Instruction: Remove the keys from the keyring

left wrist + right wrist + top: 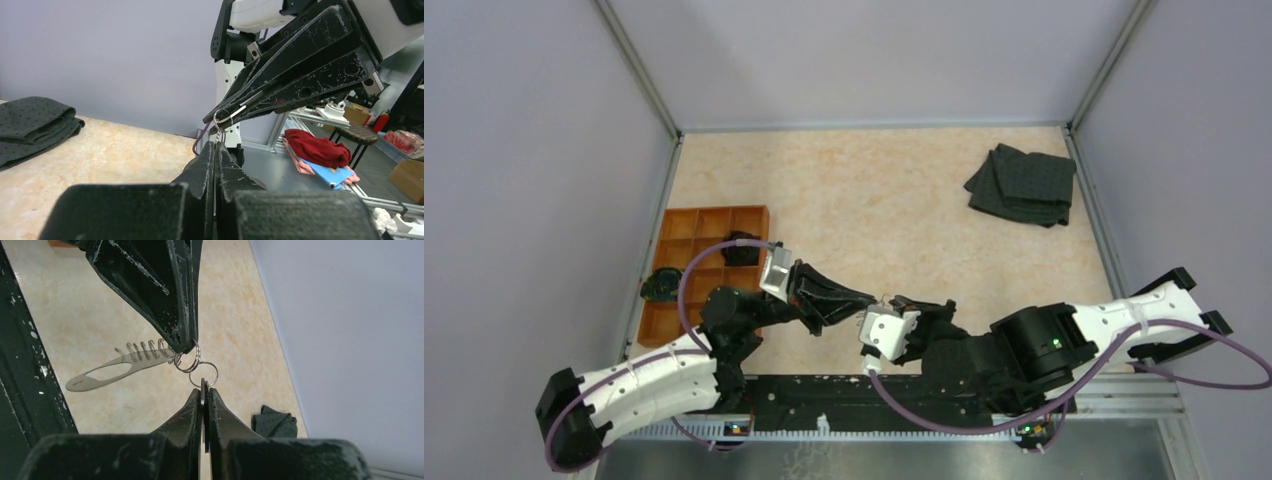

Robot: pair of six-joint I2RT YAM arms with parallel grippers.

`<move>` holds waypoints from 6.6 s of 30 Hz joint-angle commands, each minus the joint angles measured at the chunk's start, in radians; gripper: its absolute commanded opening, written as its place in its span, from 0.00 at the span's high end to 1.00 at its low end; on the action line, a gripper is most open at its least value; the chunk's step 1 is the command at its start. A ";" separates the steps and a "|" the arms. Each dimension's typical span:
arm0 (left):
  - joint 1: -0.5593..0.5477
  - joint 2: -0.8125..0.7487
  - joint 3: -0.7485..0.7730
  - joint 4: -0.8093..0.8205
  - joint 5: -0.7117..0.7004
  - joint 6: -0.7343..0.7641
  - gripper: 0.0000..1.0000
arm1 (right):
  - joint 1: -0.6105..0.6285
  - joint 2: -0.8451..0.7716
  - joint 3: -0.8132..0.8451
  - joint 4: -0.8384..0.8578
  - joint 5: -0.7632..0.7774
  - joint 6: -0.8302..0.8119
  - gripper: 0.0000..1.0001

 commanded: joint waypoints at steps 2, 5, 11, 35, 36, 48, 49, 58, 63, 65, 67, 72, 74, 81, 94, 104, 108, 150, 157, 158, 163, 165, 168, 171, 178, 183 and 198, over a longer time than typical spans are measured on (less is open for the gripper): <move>0.002 0.026 -0.055 0.211 -0.043 -0.092 1.00 | 0.010 -0.035 -0.022 0.061 0.029 0.015 1.00; 0.002 0.041 -0.067 0.256 -0.033 -0.098 1.00 | 0.011 -0.032 -0.020 0.062 0.027 0.016 1.00; 0.002 0.041 -0.055 0.170 -0.023 -0.052 0.92 | 0.010 -0.014 0.023 0.027 0.046 0.012 1.00; 0.004 0.055 0.307 -0.451 0.229 0.393 0.51 | 0.062 0.004 0.081 -0.037 0.038 -0.023 1.00; 0.004 0.065 0.330 -0.492 0.247 0.411 0.51 | 0.064 0.005 0.084 -0.041 0.040 -0.023 1.00; 0.139 0.159 0.336 -0.307 0.556 0.250 0.49 | 0.089 0.014 0.105 -0.067 0.049 -0.027 1.00; 0.140 0.170 0.330 -0.271 0.564 0.228 0.49 | 0.089 0.015 0.106 -0.067 0.050 -0.028 1.00; 0.139 0.289 0.311 -0.003 0.648 0.031 0.49 | 0.092 0.021 0.117 -0.064 0.049 -0.043 1.00; 0.140 0.323 0.298 0.129 0.657 -0.050 0.50 | 0.093 0.024 0.117 -0.062 0.054 -0.043 1.00; 0.140 0.336 0.293 0.179 0.666 -0.087 0.51 | 0.092 0.024 0.117 -0.066 0.061 -0.041 1.00; 0.139 0.349 0.290 0.202 0.673 -0.111 0.52 | 0.093 0.026 0.120 -0.071 0.063 -0.037 1.00; 0.132 0.374 0.288 0.236 0.681 -0.146 0.53 | 0.092 0.030 0.122 -0.074 0.070 -0.033 1.00; 0.126 0.380 0.288 0.238 0.681 -0.148 0.54 | 0.093 0.031 0.123 -0.075 0.072 -0.034 1.00; 0.111 0.383 0.283 0.248 0.676 -0.150 0.61 | 0.092 0.033 0.123 -0.073 0.077 -0.033 1.00; 0.095 0.386 0.276 0.258 0.650 -0.168 0.71 | 0.092 0.035 0.121 -0.078 0.087 -0.023 1.00; 0.090 0.402 0.253 0.308 0.598 -0.215 0.78 | 0.093 0.033 0.117 -0.088 0.092 -0.006 1.00; 0.089 0.395 0.244 0.292 0.572 -0.213 0.85 | 0.093 0.036 0.117 -0.098 0.104 0.006 1.00; 0.144 0.135 0.136 -0.252 -0.186 -0.025 1.00 | -0.300 -0.137 -0.245 0.192 -0.295 0.241 1.00; 0.225 0.275 0.166 -0.327 -0.264 -0.084 1.00 | -0.716 -0.142 -0.436 0.478 -0.605 0.369 1.00; 0.231 0.304 0.182 -0.341 -0.271 -0.084 1.00 | -0.775 -0.134 -0.464 0.512 -0.650 0.393 1.00; 0.261 0.470 0.289 -0.368 -0.295 -0.090 1.00 | -1.049 -0.086 -0.606 0.683 -0.865 0.524 1.00; 0.273 0.546 0.337 -0.384 -0.299 -0.099 1.00 | -1.115 -0.055 -0.643 0.733 -0.902 0.554 1.00; 0.286 0.655 0.393 -0.384 -0.296 -0.112 1.00 | -1.191 -0.006 -0.683 0.795 -0.942 0.577 1.00; 0.301 0.728 0.422 -0.379 -0.292 -0.120 1.00 | -1.258 0.035 -0.717 0.863 -0.964 0.596 1.00; 0.346 0.790 0.392 -0.413 -0.288 -0.125 1.00 | -1.296 0.111 -0.755 0.944 -0.960 0.617 1.00; 0.352 0.762 0.283 -0.419 -0.303 -0.130 1.00 | -1.296 0.133 -0.787 0.978 -0.955 0.643 1.00; 0.371 0.694 0.120 -0.410 -0.397 -0.119 0.86 | -1.295 0.144 -0.835 0.959 -0.863 0.672 1.00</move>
